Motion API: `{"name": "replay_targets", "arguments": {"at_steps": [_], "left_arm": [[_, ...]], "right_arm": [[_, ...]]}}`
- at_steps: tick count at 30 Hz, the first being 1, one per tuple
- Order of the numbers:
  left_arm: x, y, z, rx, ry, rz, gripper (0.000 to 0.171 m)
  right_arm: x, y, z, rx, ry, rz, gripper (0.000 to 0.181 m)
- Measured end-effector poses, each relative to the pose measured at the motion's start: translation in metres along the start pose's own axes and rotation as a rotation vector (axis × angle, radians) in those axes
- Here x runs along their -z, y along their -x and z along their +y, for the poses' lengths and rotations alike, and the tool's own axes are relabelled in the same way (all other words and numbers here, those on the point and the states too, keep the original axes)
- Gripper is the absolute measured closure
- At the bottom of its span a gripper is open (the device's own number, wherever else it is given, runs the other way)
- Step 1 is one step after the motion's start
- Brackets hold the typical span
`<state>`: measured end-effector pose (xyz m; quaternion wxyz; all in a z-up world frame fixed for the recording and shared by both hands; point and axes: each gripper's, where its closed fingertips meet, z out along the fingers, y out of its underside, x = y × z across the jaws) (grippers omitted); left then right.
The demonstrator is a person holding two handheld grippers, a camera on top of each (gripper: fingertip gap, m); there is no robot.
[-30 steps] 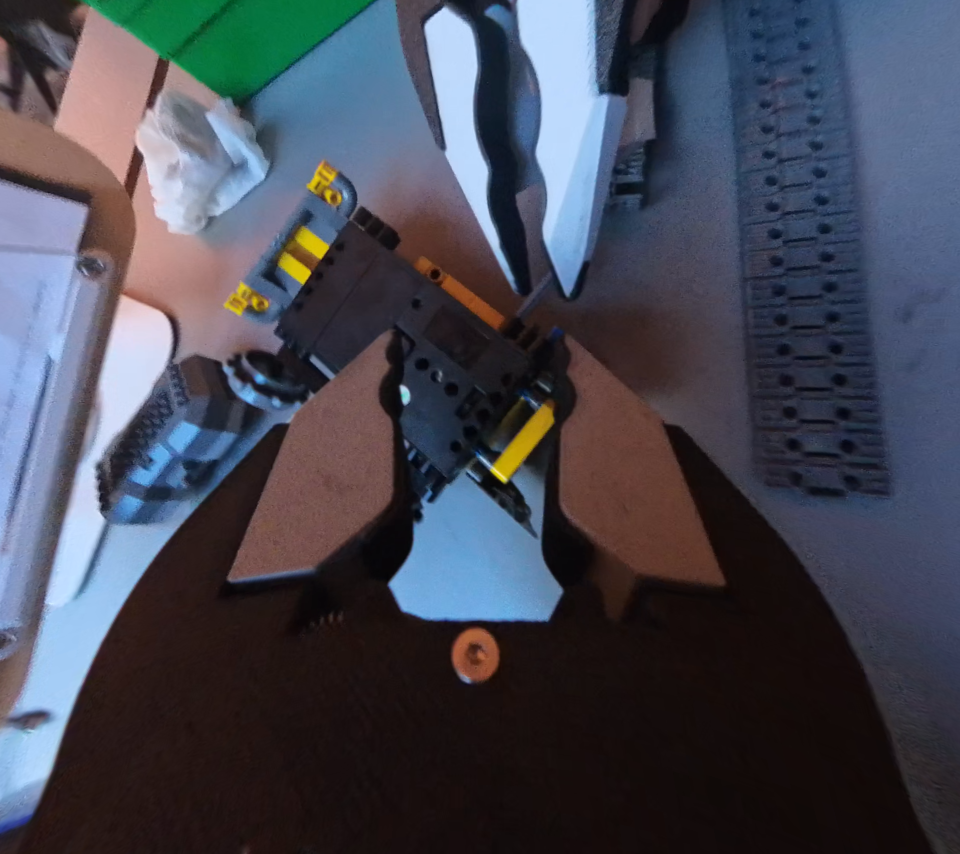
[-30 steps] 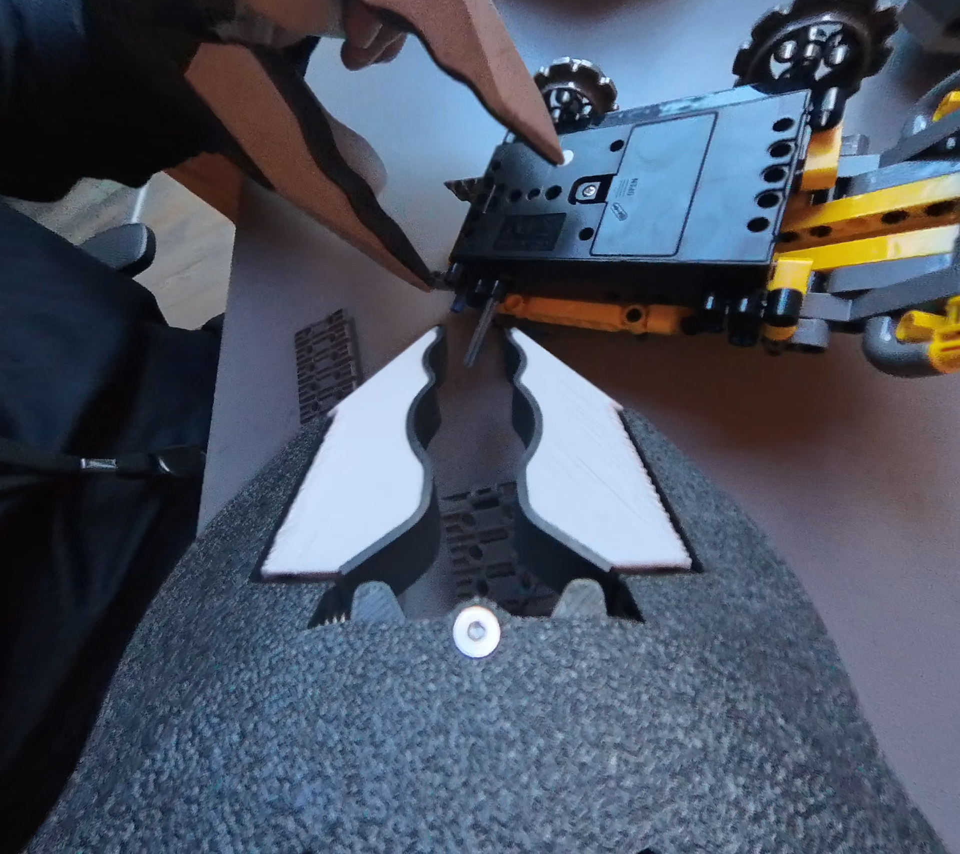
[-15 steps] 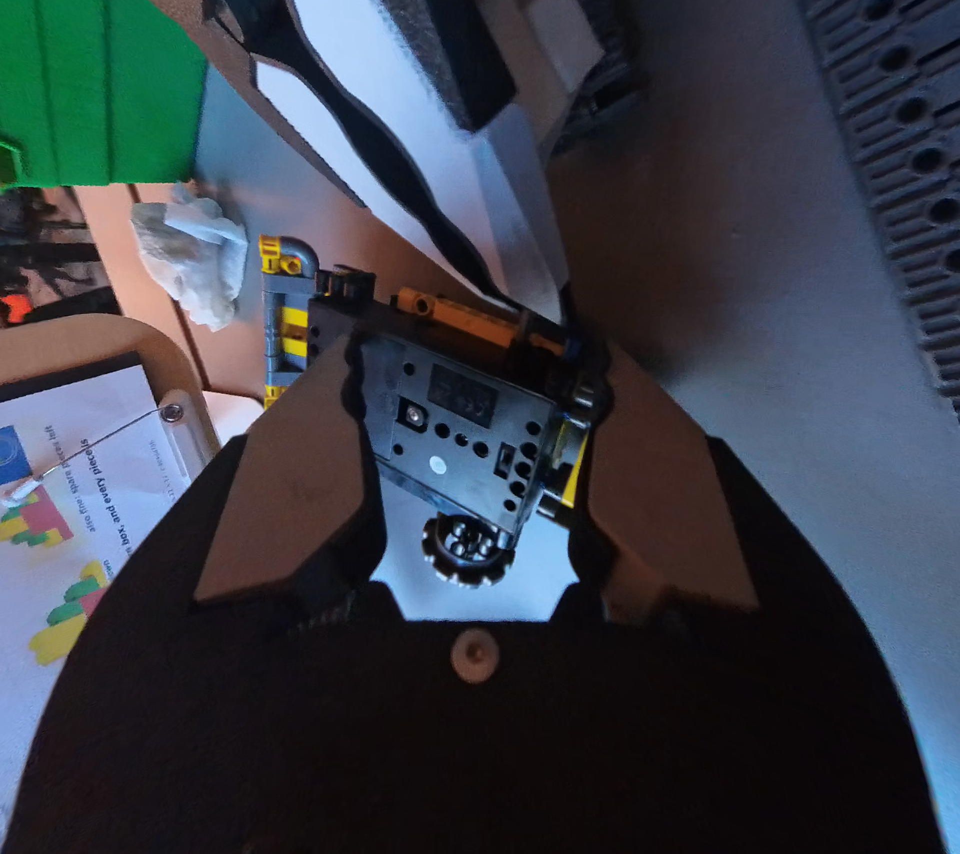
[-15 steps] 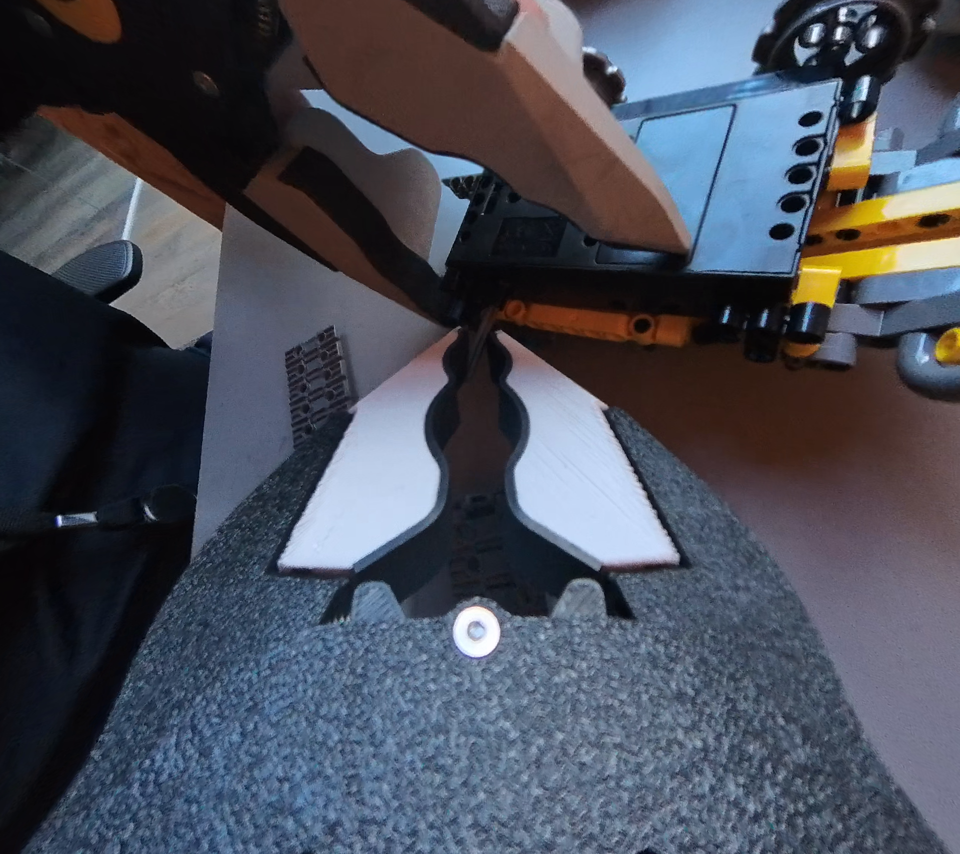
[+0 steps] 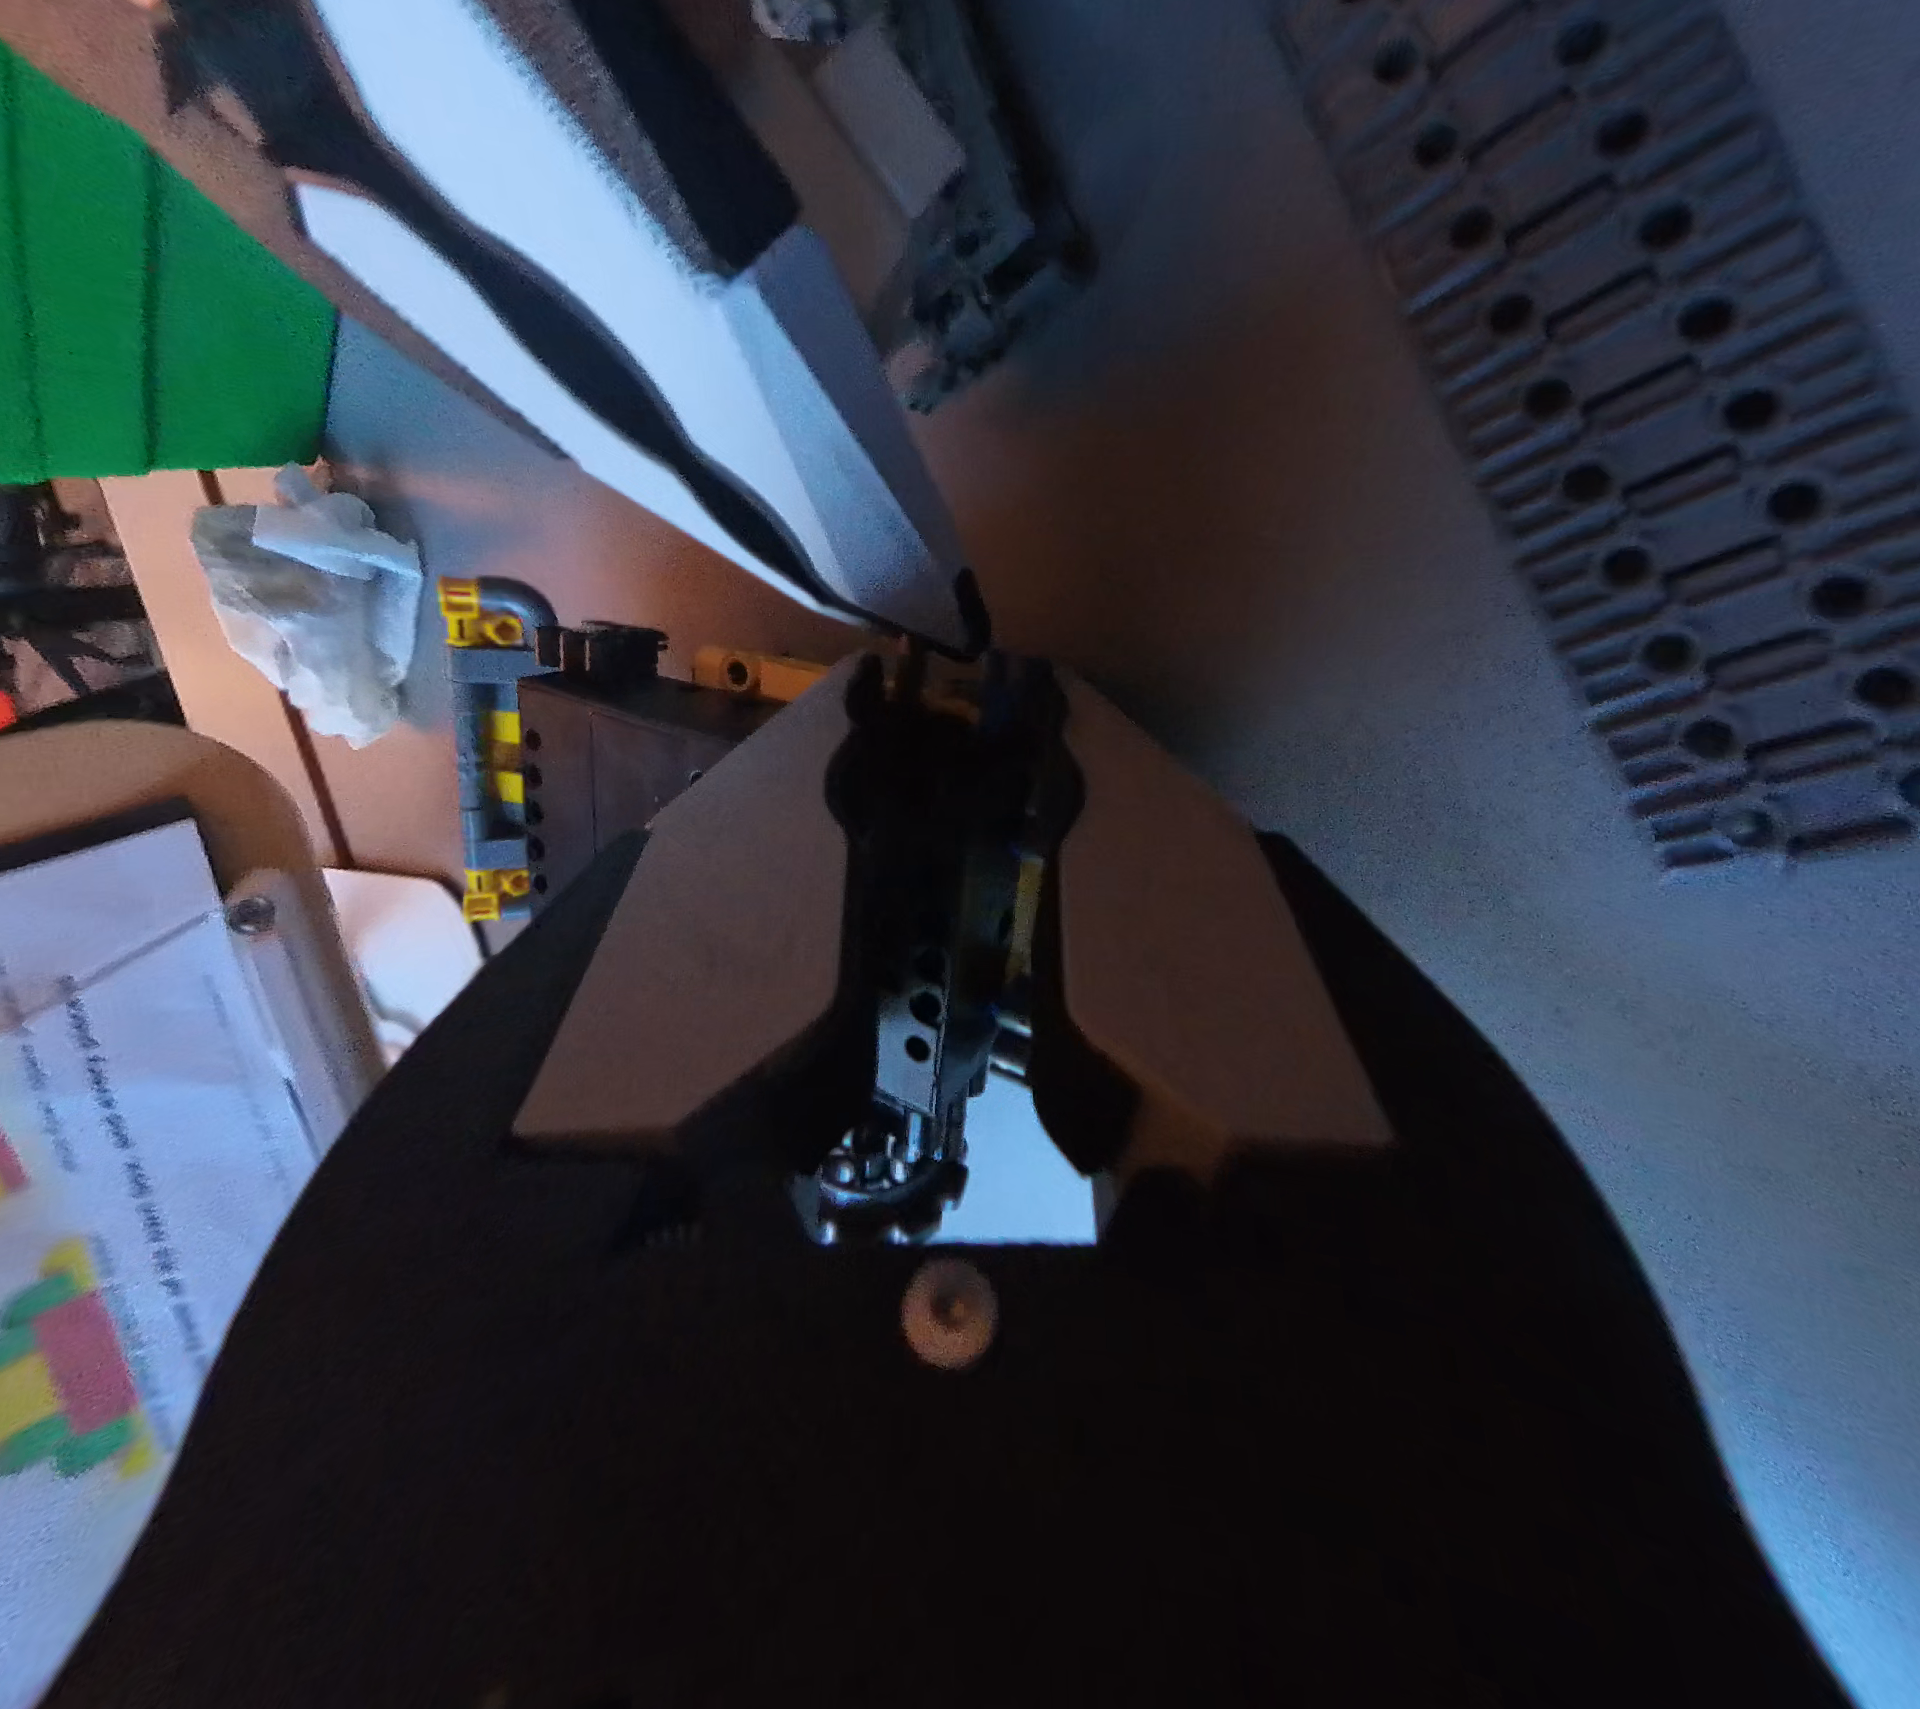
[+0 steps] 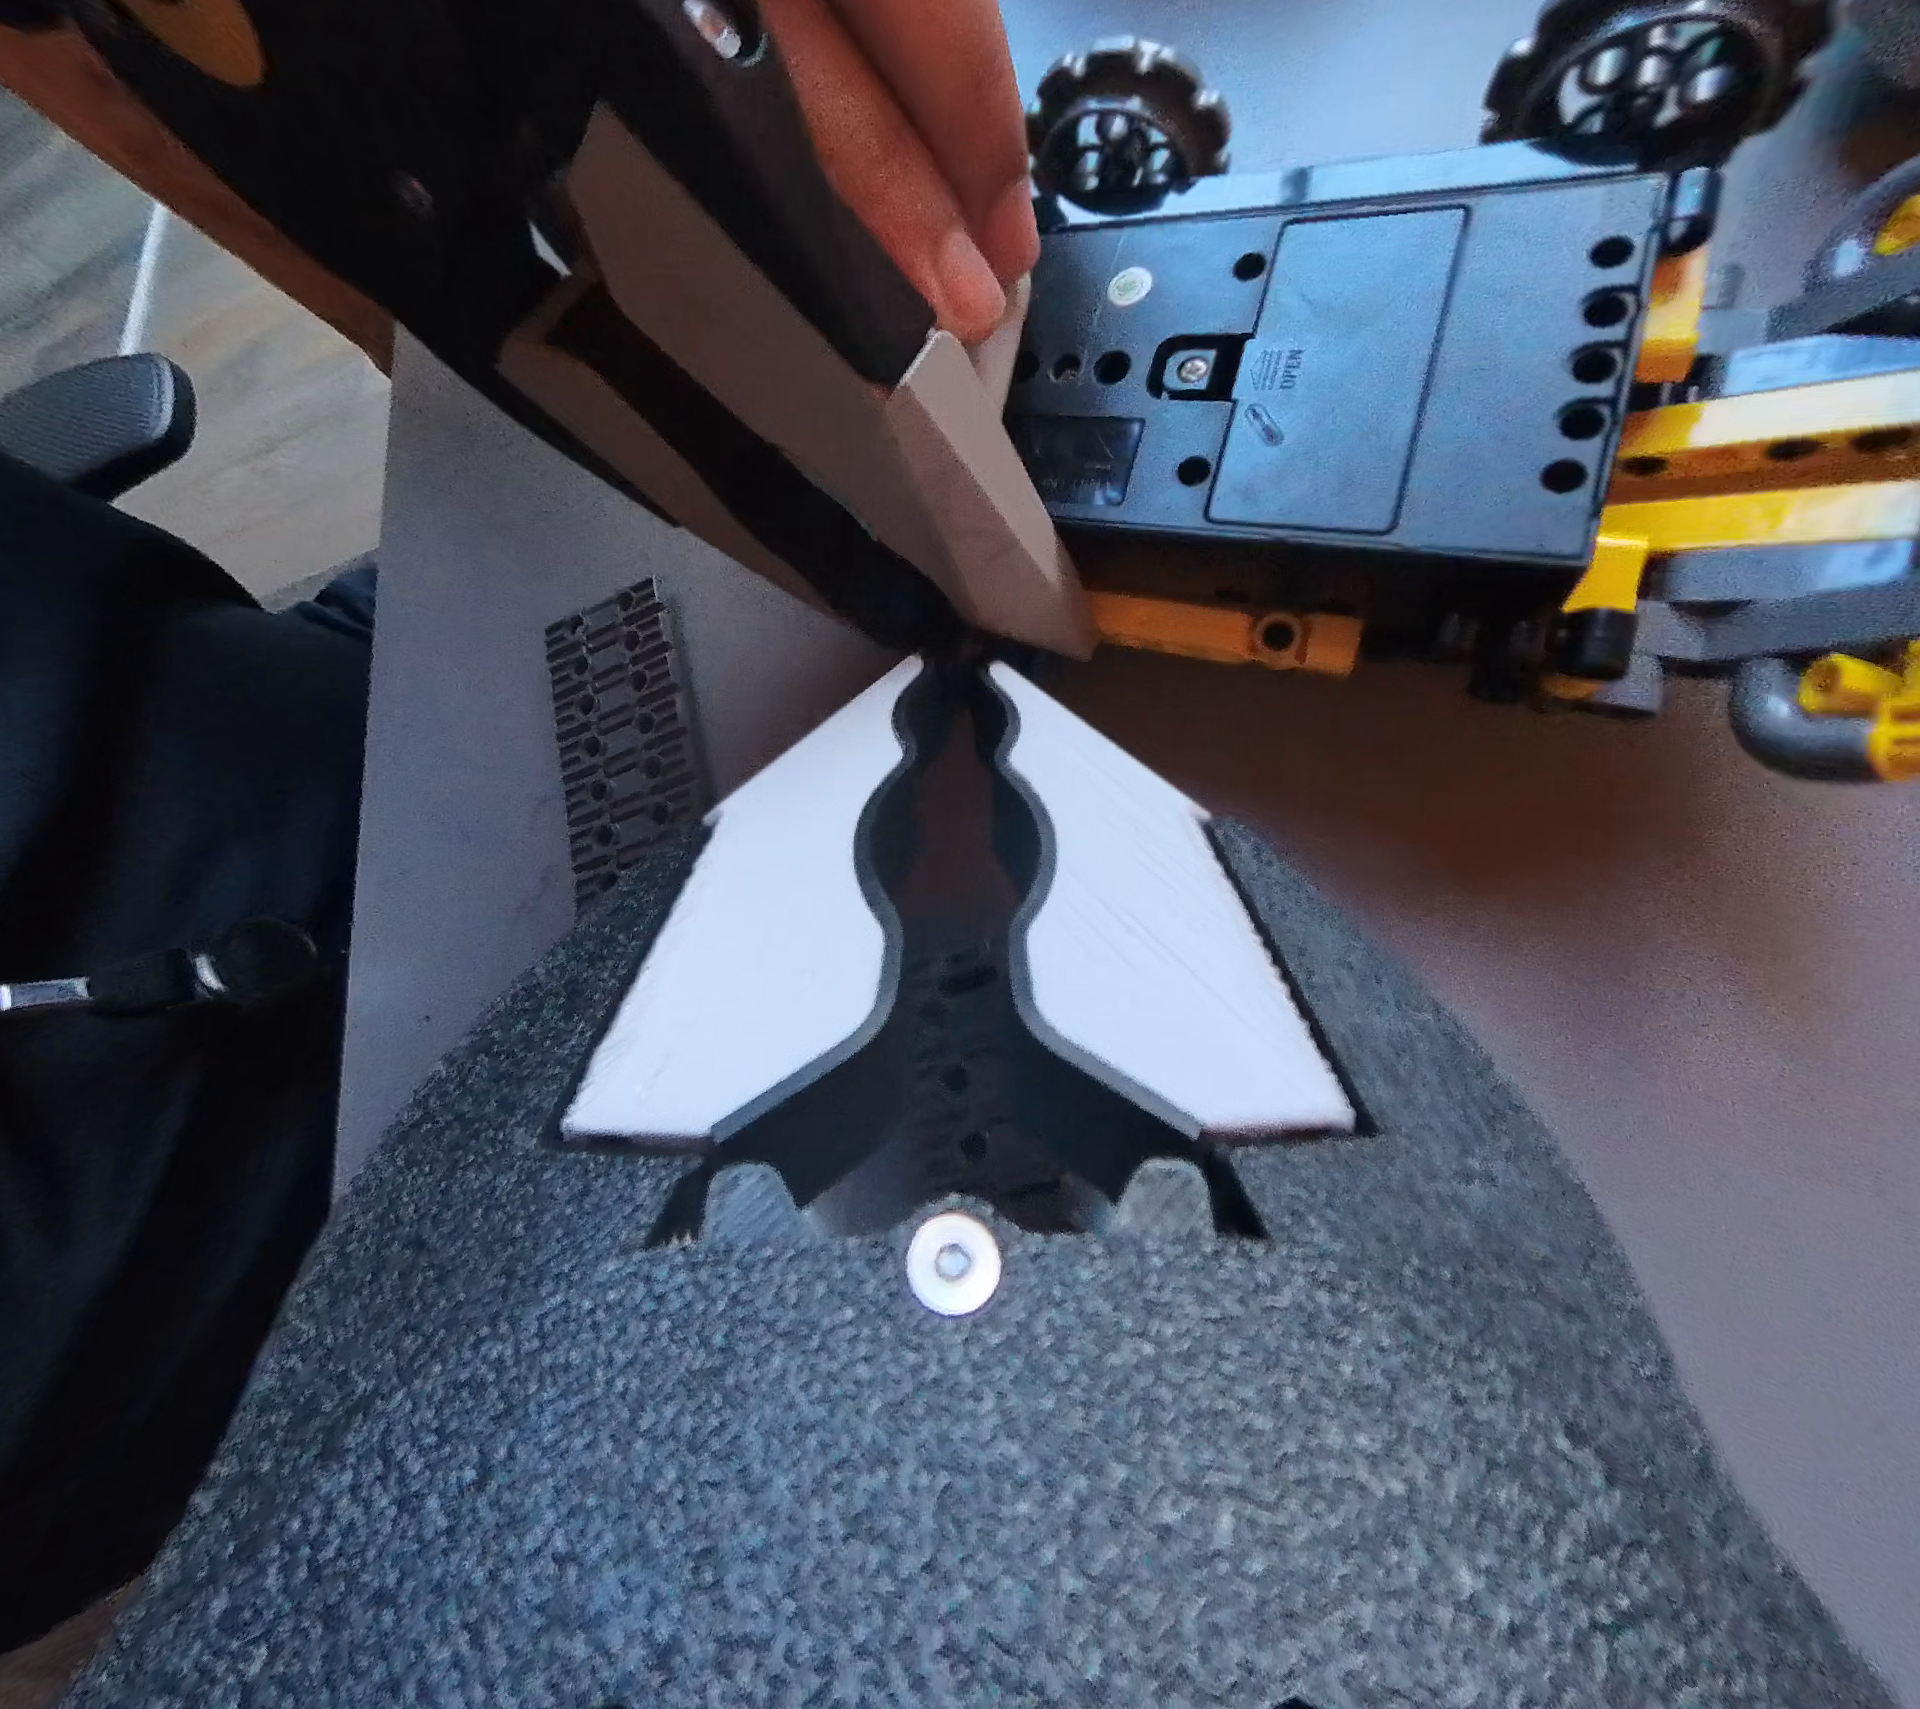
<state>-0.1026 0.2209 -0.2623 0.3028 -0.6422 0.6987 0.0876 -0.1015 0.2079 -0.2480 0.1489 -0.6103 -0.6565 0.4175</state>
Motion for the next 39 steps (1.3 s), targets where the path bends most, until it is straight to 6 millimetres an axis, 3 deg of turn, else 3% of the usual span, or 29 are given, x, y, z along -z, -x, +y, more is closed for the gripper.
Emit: {"name": "replay_targets", "arguments": {"at_steps": [8, 19, 31, 36, 39], "left_arm": [[0.003, 0.002, -0.008, 0.177, -0.069, -0.100, 0.144], [0.007, 0.004, -0.015, 0.236, -0.132, -0.112, 0.144], [0.018, 0.019, -0.016, 0.537, -0.293, -0.172, 0.144], [0.025, 0.015, -0.020, 0.650, -0.349, -0.107, 0.124], [0.038, 0.014, -0.023, 0.766, -0.380, -0.058, 0.102]], "right_arm": [[0.007, 0.004, 0.000, -0.006, 0.006, -0.017, 0.178], [0.014, 0.007, -0.001, 0.011, 0.000, -0.020, 0.181], [0.015, -0.005, -0.019, 0.162, -0.063, 0.179, 0.179], [0.003, -0.017, -0.002, 0.261, 0.070, 0.297, 0.173], [0.011, -0.017, -0.002, 0.264, 0.064, 0.286, 0.165]]}}
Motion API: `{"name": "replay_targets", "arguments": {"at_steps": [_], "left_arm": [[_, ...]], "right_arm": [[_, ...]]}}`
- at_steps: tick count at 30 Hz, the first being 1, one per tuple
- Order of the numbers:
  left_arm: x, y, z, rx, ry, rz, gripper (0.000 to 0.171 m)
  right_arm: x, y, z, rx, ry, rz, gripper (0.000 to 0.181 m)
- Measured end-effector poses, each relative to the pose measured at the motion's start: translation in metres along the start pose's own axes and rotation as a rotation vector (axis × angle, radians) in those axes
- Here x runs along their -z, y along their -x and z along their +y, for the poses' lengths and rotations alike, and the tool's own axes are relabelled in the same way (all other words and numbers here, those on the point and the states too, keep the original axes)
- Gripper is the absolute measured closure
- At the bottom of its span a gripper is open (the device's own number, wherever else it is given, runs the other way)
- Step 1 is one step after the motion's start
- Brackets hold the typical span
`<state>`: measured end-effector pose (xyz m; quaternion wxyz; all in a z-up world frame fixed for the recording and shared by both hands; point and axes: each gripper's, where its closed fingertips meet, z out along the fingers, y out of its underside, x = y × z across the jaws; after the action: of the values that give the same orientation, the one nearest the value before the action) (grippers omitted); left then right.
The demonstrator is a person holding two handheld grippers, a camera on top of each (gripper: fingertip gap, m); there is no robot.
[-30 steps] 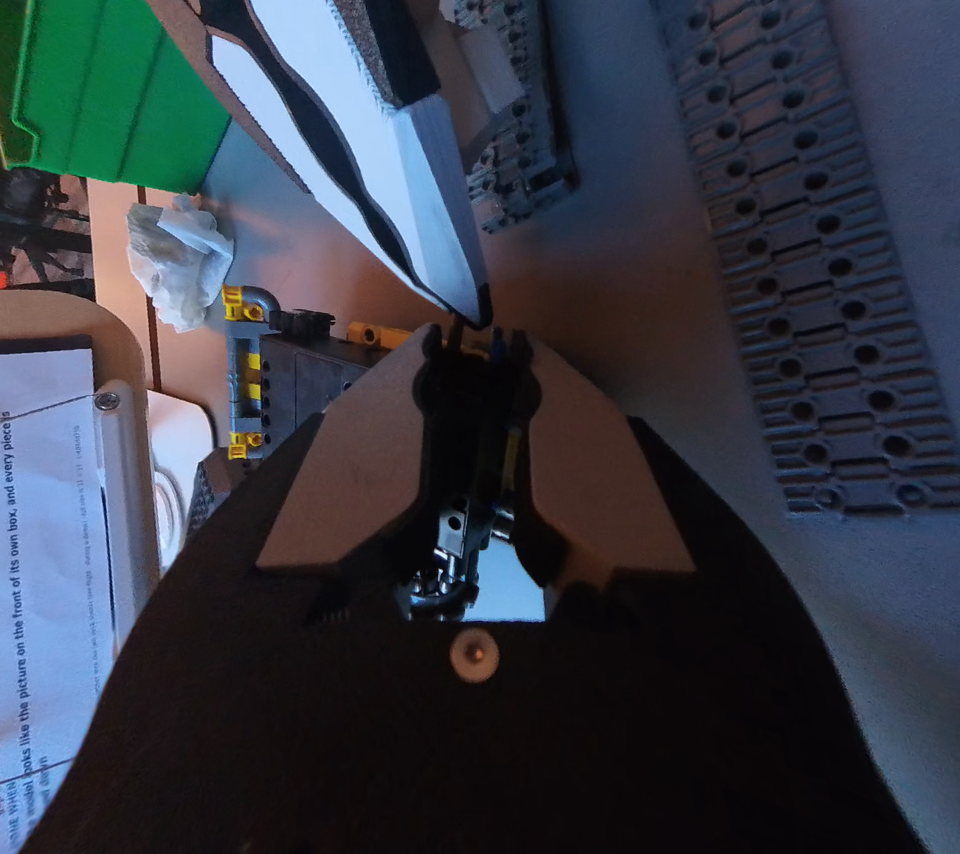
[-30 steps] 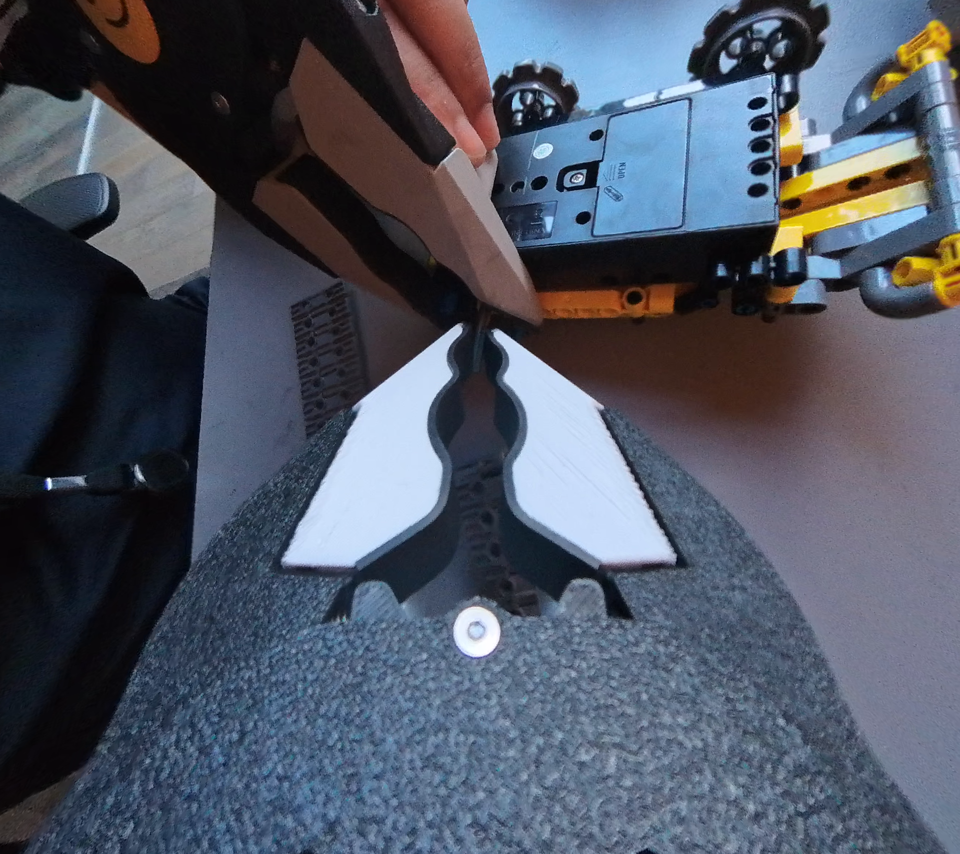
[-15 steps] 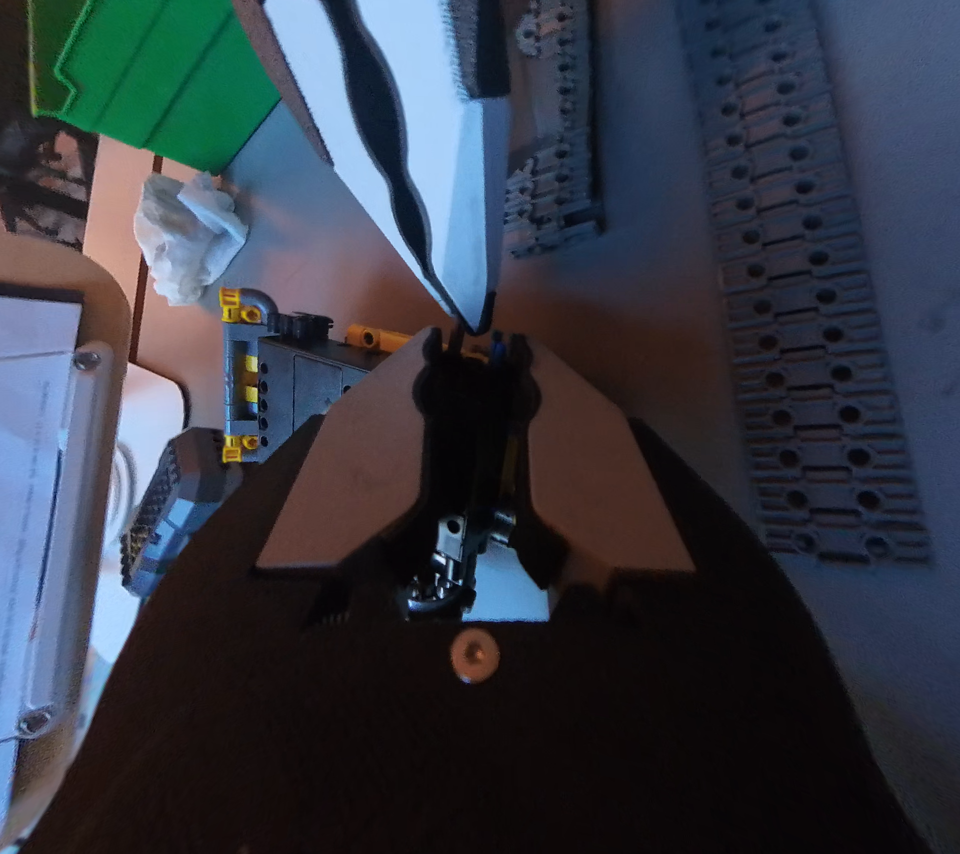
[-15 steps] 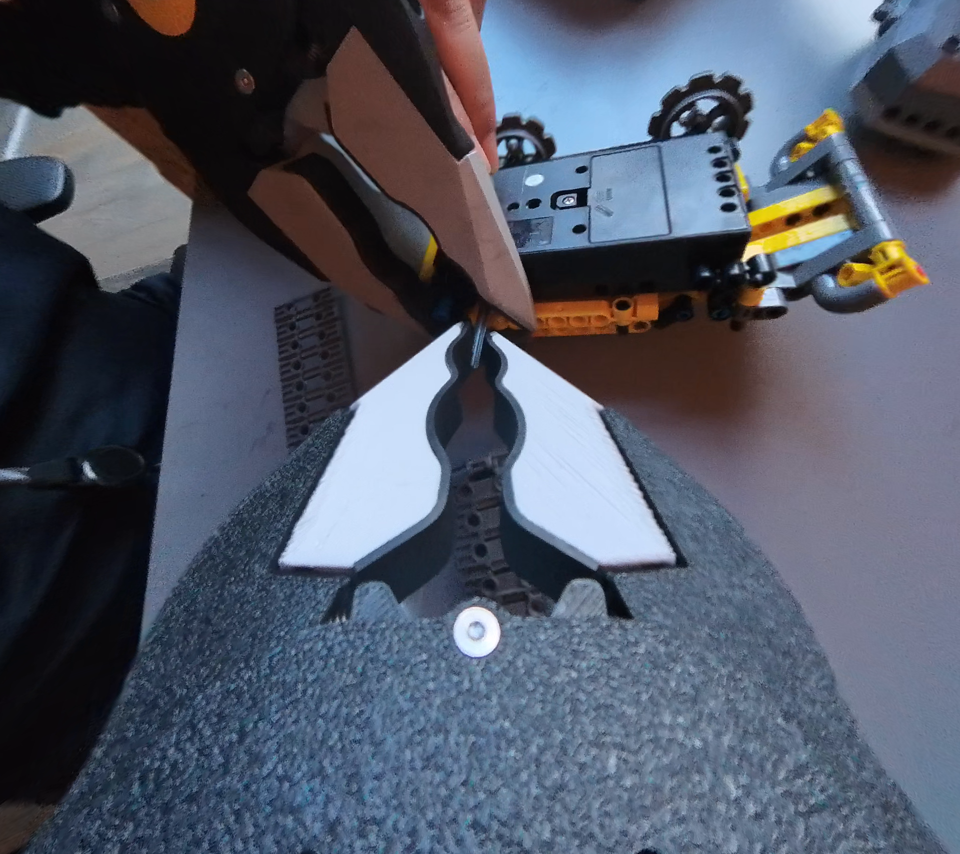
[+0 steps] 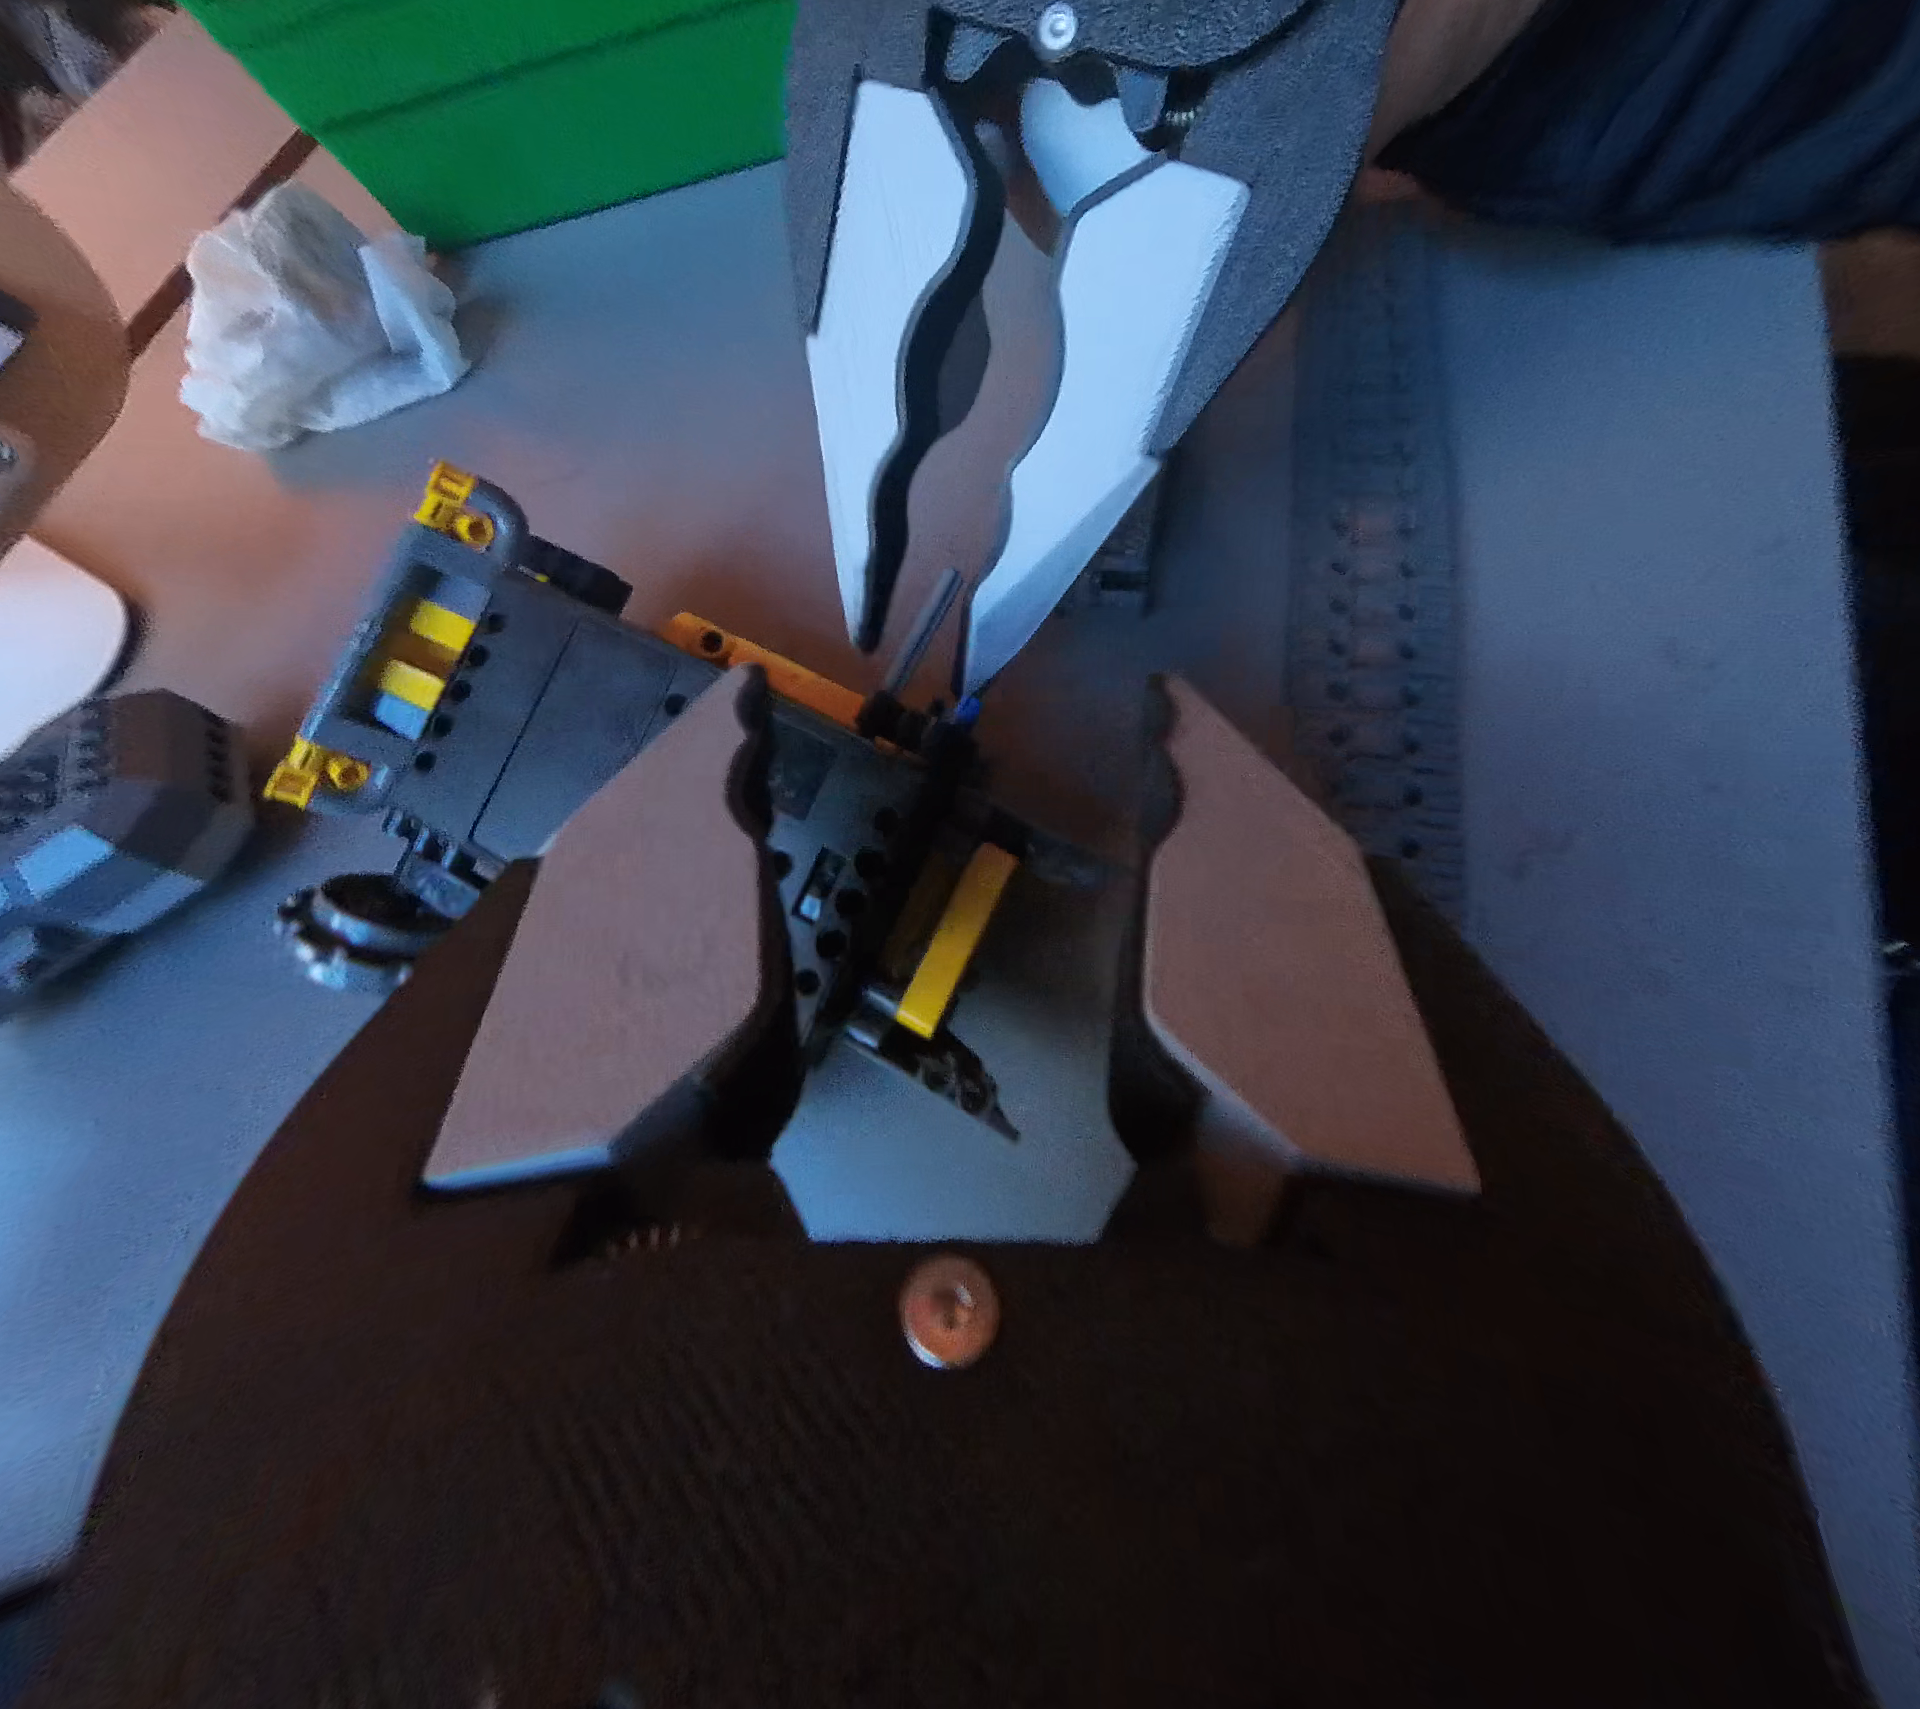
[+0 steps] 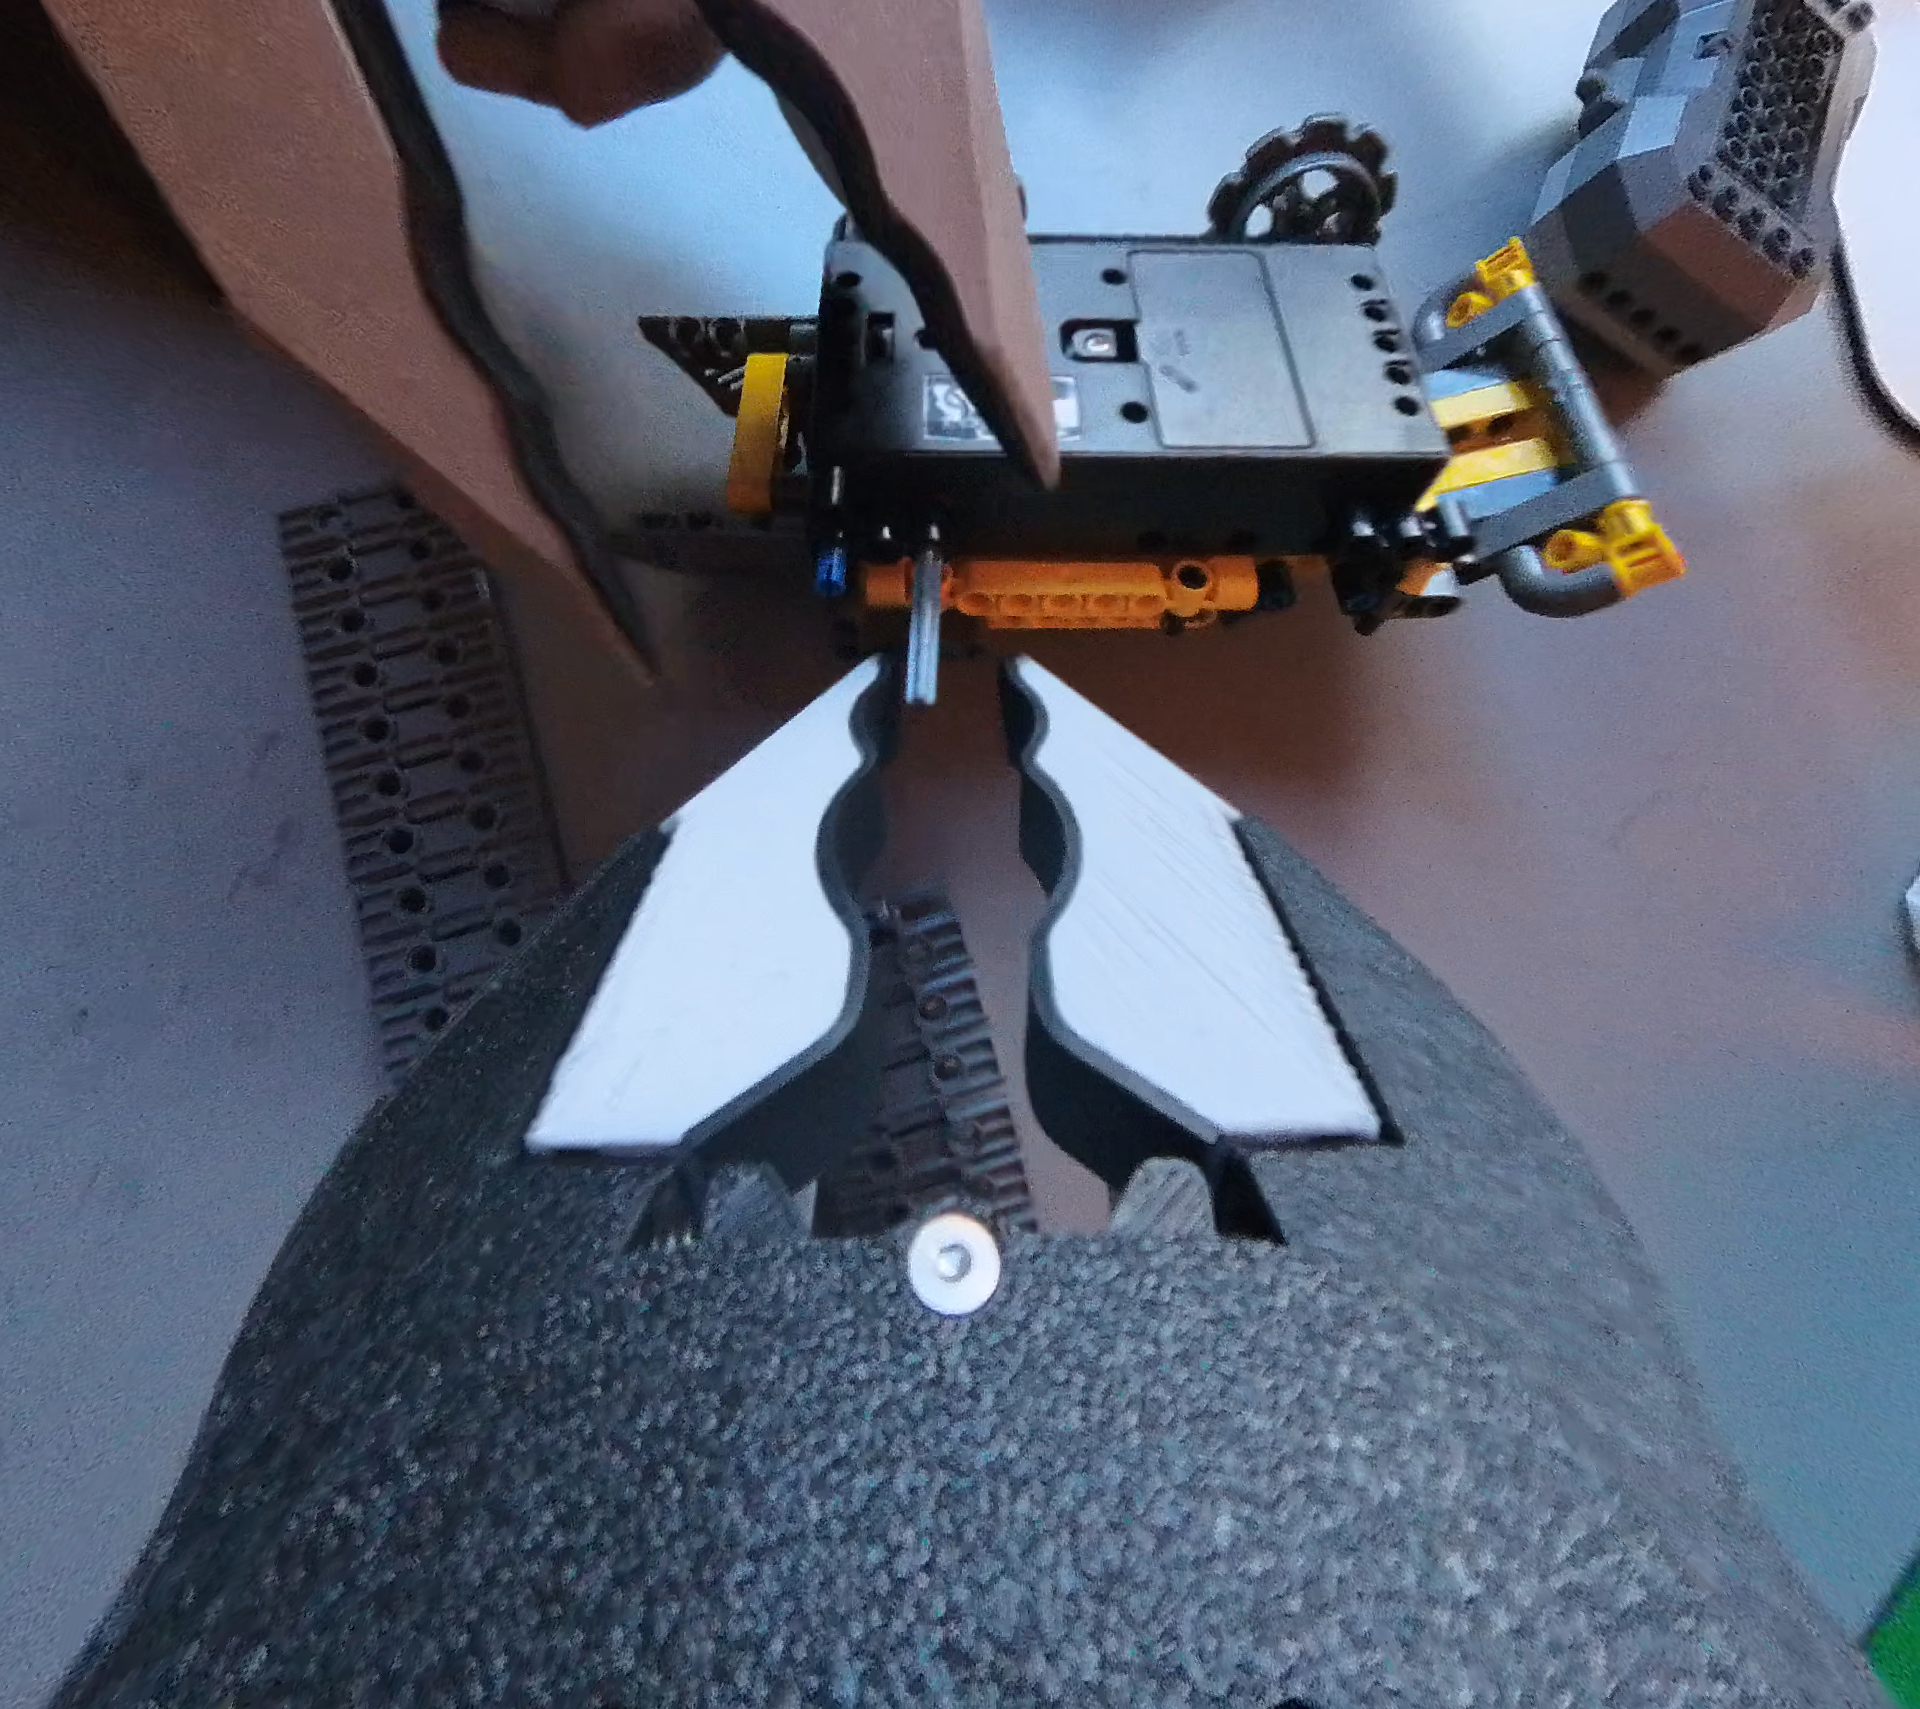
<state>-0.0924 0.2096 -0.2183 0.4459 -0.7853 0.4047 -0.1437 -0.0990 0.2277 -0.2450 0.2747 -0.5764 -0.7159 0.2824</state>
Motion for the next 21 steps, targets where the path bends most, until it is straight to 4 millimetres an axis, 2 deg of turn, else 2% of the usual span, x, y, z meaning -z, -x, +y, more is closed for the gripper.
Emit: {"name": "replay_targets", "arguments": {"at_steps": [2, 3, 6, 9, 11, 18, 21], "left_arm": [[0.012, 0.003, -0.007, 0.068, -0.039, -0.012, 0.089], [0.018, 0.007, -0.009, 0.088, -0.052, -0.028, 0.092], [0.036, 0.031, -0.010, 0.155, -0.068, -0.130, 0.084], [0.048, 0.059, -0.006, 0.253, -0.080, -0.228, 0.084], [0.049, 0.069, 0.000, 0.310, -0.066, -0.234, 0.086], [0.047, 0.103, 0.032, 0.342, 0.000, -0.272, 0.108], [0.042, 0.115, 0.039, 0.376, -0.002, -0.249, 0.109]], "right_arm": [[0.008, 0.002, -0.001, -0.039, -0.023, -0.051, 0.157], [0.010, 0.002, 0.001, -0.060, -0.023, -0.072, 0.157], [0.015, -0.008, 0.006, -0.096, -0.026, -0.066, 0.154], [0.020, -0.014, 0.004, -0.087, -0.068, -0.056, 0.158], [0.023, -0.013, 0.003, -0.103, -0.087, -0.081, 0.157], [0.020, -0.018, 0.007, -0.174, -0.095, -0.106, 0.153], [0.020, -0.024, 0.005, -0.183, -0.114, -0.074, 0.152]]}}
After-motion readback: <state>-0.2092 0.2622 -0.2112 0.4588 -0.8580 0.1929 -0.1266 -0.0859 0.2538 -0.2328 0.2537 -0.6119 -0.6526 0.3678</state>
